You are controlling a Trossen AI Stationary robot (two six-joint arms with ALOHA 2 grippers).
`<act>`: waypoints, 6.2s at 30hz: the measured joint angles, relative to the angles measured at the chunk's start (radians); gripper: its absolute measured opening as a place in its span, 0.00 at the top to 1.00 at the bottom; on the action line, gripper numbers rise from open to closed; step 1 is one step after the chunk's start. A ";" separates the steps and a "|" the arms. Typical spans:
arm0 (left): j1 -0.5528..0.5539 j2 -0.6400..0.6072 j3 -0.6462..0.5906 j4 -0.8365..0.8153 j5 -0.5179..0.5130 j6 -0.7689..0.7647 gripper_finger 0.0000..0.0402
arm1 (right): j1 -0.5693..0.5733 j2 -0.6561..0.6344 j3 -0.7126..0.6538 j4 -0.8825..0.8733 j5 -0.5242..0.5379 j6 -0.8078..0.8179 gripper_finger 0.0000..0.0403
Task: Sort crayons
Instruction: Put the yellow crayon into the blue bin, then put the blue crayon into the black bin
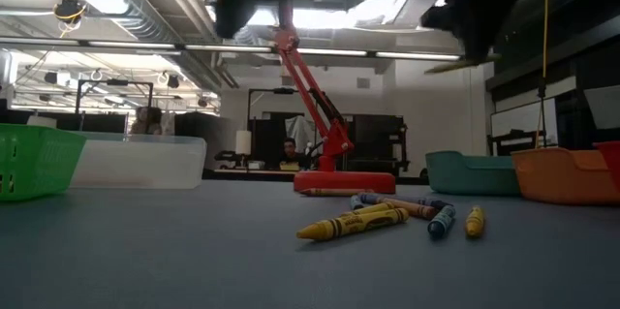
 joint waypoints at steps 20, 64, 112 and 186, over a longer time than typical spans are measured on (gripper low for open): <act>0.048 0.315 0.141 0.309 -0.112 0.088 0.68 | 0.055 -0.420 -0.540 0.121 0.072 0.189 0.97; 0.085 0.322 0.163 0.218 -0.123 0.105 0.68 | -0.237 -0.399 -0.612 0.436 0.314 -0.093 0.97; 0.084 0.322 0.163 0.198 -0.123 0.106 0.68 | -0.365 -0.258 -0.612 0.462 0.255 -0.187 0.83; 0.071 0.626 0.579 -0.720 -0.072 -0.445 0.68 | -0.365 -0.258 -0.612 0.503 0.244 -0.180 0.77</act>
